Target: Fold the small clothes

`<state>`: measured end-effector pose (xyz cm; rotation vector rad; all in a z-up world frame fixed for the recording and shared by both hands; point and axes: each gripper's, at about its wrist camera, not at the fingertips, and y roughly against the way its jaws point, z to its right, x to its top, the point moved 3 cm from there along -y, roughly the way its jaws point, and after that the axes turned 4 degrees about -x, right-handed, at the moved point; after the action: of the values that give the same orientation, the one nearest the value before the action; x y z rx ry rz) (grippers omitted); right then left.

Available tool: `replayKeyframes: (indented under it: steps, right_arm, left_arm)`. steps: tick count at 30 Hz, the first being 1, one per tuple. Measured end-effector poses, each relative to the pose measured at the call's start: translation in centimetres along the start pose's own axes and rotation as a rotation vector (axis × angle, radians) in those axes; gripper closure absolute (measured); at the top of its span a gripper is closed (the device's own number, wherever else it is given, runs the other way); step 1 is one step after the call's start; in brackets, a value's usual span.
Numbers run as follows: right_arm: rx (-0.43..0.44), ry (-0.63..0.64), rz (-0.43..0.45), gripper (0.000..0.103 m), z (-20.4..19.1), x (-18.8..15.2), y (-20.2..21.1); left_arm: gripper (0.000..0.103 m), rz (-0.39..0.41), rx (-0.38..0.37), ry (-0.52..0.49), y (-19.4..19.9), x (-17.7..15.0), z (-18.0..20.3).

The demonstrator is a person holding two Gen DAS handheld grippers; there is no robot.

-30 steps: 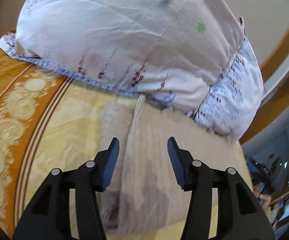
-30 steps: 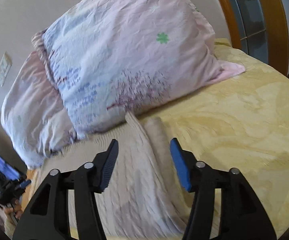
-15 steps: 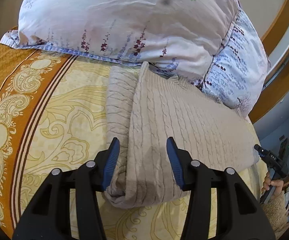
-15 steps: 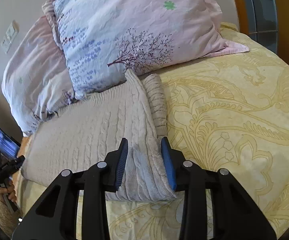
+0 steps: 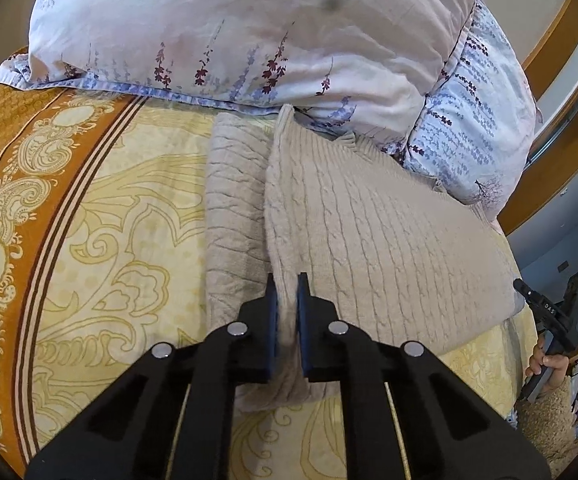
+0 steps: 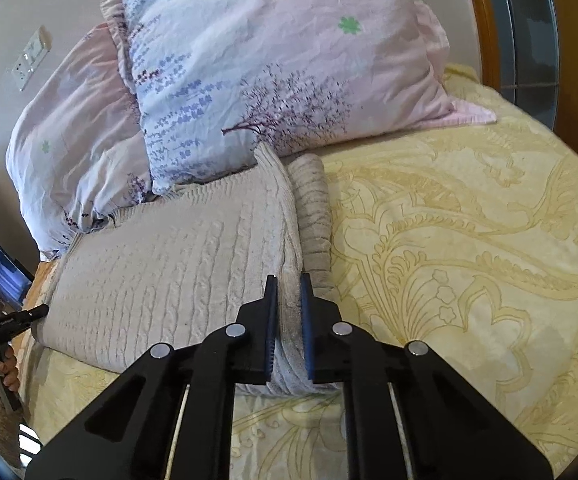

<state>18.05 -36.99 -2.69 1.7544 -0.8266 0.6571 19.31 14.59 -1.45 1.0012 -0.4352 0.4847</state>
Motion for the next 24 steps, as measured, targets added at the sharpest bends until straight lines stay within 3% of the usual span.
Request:
replayKeyframes:
  steps: [8,19,24]
  right_arm:
    - [-0.015,0.008,0.031,0.092,-0.8,-0.4,2.1]
    - [-0.099,-0.034,-0.067,0.093,0.5,-2.9,0.3]
    - [-0.117,-0.033,-0.068,0.092,0.3,-3.2,-0.1]
  left_arm:
    - [0.096,0.011,-0.030,-0.030,1.5,-0.1,0.2]
    - [0.096,-0.018,-0.015,-0.034,1.2,-1.3,-0.8]
    - [0.093,-0.029,0.004,-0.047,0.5,-1.4,-0.7]
